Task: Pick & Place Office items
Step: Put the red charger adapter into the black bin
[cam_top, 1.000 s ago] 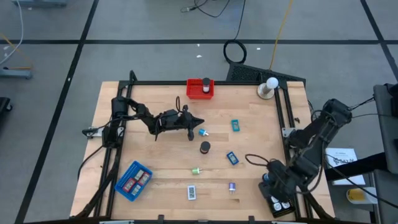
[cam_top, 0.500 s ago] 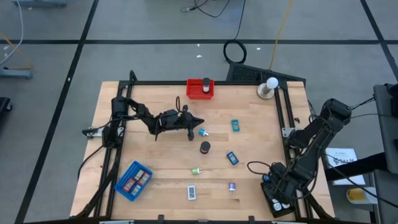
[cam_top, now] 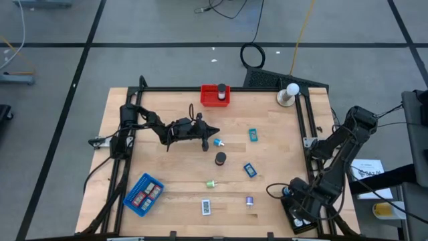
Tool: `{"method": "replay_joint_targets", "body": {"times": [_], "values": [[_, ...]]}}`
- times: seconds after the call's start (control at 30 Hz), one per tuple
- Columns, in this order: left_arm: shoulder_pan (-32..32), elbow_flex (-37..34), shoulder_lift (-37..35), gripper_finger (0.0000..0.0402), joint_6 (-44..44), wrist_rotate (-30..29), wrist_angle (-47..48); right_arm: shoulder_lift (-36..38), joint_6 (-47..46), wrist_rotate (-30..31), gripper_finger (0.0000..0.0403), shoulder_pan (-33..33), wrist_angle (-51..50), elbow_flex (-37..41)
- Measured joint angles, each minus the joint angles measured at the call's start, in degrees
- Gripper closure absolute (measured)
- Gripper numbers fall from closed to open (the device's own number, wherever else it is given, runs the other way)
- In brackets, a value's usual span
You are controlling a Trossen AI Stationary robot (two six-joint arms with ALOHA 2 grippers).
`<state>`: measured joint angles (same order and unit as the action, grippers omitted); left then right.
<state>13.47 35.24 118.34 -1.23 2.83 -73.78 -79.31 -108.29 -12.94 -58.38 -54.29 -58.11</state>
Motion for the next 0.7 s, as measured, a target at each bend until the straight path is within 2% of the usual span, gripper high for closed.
{"method": "replay_joint_targets", "body": {"times": [0.17, 0.4, 0.7], "values": [[0.0, 0.0, 0.0, 0.0378, 0.0, 0.0, 0.04, 0.0, -0.51, 0.99, 0.0268, -0.03, 1.83, 1.02], [0.0, 0.0, 0.01, 0.0378, -0.02, -0.01, 0.17, -0.02, -4.2, -0.82, 0.0268, -0.03, 13.58, 7.84], [0.0, 0.0, 0.0, 0.0378, -0.02, -0.02, 0.33, -0.02, -5.27, -5.17, 0.0268, -0.65, 14.25, 8.31]]}}
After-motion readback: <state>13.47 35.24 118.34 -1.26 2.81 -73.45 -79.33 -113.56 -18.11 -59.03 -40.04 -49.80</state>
